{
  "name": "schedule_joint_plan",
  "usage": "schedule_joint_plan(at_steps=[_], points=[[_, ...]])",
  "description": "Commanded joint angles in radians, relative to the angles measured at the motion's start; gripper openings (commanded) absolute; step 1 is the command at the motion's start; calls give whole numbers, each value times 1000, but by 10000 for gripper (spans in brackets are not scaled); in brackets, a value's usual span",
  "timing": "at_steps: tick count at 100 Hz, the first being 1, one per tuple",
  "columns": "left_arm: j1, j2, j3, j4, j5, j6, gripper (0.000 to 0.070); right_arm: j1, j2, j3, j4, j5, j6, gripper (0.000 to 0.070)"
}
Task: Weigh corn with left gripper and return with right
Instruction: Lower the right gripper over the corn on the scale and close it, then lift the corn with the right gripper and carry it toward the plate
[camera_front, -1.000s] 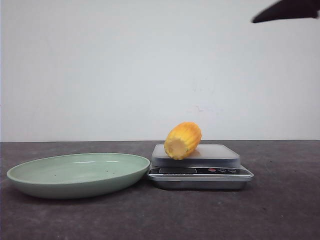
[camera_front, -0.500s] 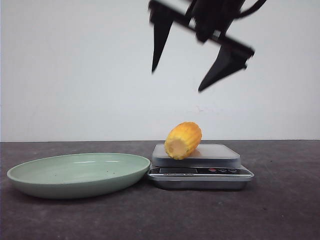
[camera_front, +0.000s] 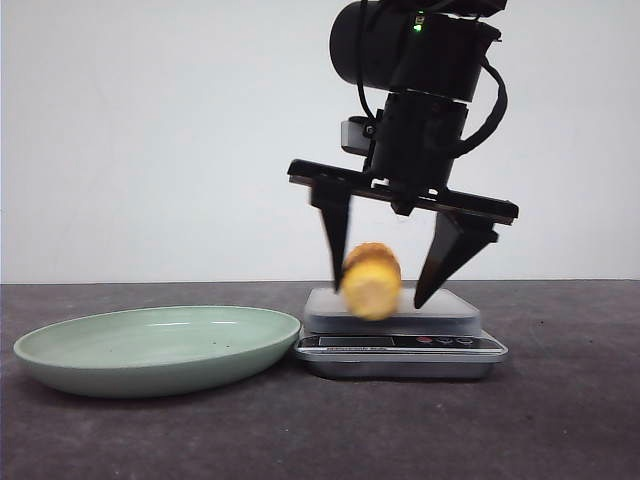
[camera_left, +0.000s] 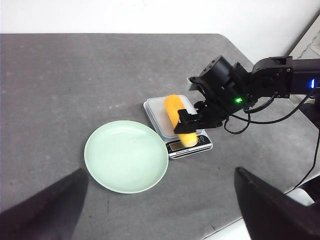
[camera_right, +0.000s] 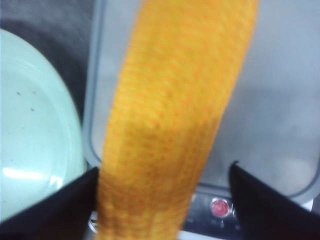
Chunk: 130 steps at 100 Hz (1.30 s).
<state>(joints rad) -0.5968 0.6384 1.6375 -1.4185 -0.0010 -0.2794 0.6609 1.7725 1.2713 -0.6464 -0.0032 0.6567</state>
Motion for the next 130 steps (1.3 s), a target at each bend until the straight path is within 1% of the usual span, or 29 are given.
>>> schedule_joint_plan(at_steps=[1, 6, 9, 16, 21, 30, 39, 47, 58, 66, 74, 87, 99, 105, 110, 122, 130], points=[[-6, 7, 17, -25, 0, 10, 551, 9, 19, 21, 10, 5, 0, 110], [-6, 7, 17, -25, 0, 10, 551, 10, 19, 21, 21, -2, -12, 28], [-6, 7, 17, -25, 0, 10, 551, 11, 19, 21, 25, -8, -16, 1], [-6, 7, 17, -25, 0, 10, 551, 11, 8, 21, 30, -5, -41, 1], [-6, 7, 17, -25, 0, 10, 551, 11, -11, 21, 43, 12, -72, 1], [-6, 7, 17, -26, 0, 10, 551, 19, -73, 21, 106, 39, -103, 1], [-5, 7, 17, -26, 0, 10, 551, 51, -159, 21, 216, 96, -108, 1], [-6, 7, 17, -25, 0, 10, 551, 92, -237, 21, 351, 134, -131, 1], [-5, 7, 17, -18, -6, 11, 551, 153, -309, 21, 553, 135, -169, 1], [-6, 7, 17, -5, -7, 19, 551, 187, -325, 26, 626, 136, -168, 1], [-6, 7, 17, 5, -12, 34, 551, 204, -325, 35, 611, 136, -168, 1], [-5, 7, 17, 14, -61, 34, 551, 215, -284, 35, 512, 136, -156, 1], [-6, 7, 17, 24, -64, 34, 551, 216, -213, 35, 383, 135, -89, 1], [-6, 7, 17, 24, -71, 34, 551, 216, -172, 35, 335, 120, -57, 1], [-5, 7, 17, 24, -75, 34, 551, 216, -127, 35, 315, 93, -24, 1], [-5, 7, 17, 19, -83, 33, 551, 216, -34, 35, 310, -19, 55, 1], [-5, 7, 17, 15, -84, 33, 551, 219, 22, 35, 312, -59, 105, 1]])
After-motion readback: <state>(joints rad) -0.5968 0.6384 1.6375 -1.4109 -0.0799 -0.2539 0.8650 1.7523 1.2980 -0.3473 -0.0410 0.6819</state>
